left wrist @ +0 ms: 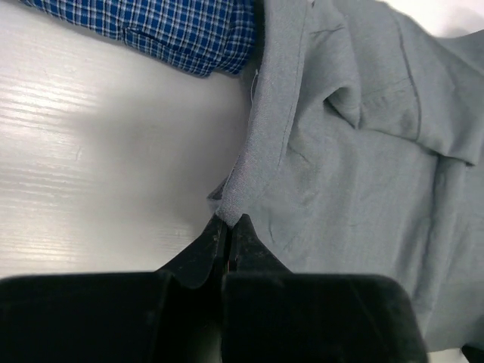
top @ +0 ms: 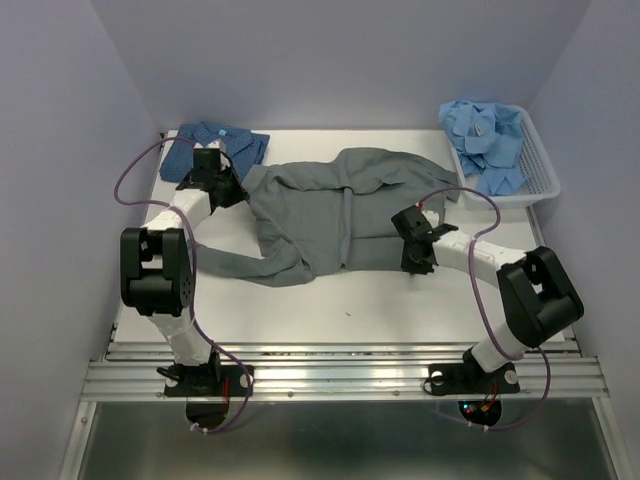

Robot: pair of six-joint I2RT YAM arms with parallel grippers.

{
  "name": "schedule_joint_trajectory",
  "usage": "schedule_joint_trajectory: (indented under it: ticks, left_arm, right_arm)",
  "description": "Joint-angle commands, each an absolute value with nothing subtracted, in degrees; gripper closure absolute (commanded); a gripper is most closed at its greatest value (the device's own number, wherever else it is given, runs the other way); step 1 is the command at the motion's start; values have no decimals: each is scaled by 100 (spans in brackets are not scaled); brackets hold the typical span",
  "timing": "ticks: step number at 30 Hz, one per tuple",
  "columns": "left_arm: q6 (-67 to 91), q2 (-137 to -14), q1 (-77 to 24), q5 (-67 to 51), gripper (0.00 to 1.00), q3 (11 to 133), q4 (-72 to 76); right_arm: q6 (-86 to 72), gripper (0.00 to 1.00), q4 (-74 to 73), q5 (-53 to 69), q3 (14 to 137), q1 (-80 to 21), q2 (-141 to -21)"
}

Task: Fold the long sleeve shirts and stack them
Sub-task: Flatten the shirt out

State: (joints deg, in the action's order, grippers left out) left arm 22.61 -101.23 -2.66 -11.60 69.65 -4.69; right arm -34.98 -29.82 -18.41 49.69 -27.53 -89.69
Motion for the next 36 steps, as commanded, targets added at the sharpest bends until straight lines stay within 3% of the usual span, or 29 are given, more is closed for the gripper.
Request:
schedule_joint_trajectory:
  ticks: [1,7,11,26,36]
  left_arm:
    - [2355,-9380,-272,-1213,100,6882,-290]
    - [2417,-8510,-264,-915,100,7215,-360]
    - [2443,-7981,-246,-449,100,7785,-308]
    - [2321,-6311,-44,746,100,8666,-554]
    - [2329,-6608,-44,765,100,8754,-351]
  right_arm:
    - [-3191,90,-2637,-3180,5447,-2751,-8860]
    - [-2681,99,-2558,-4604,6151,-2690,-8201]
    - [-1884,99,-1595,-5211,6573,-2505,-7472]
    - [245,99,-124,-4361,7602,-2338,-5442]
    - [554,99,-70,-4078,7629,-2338,-5650]
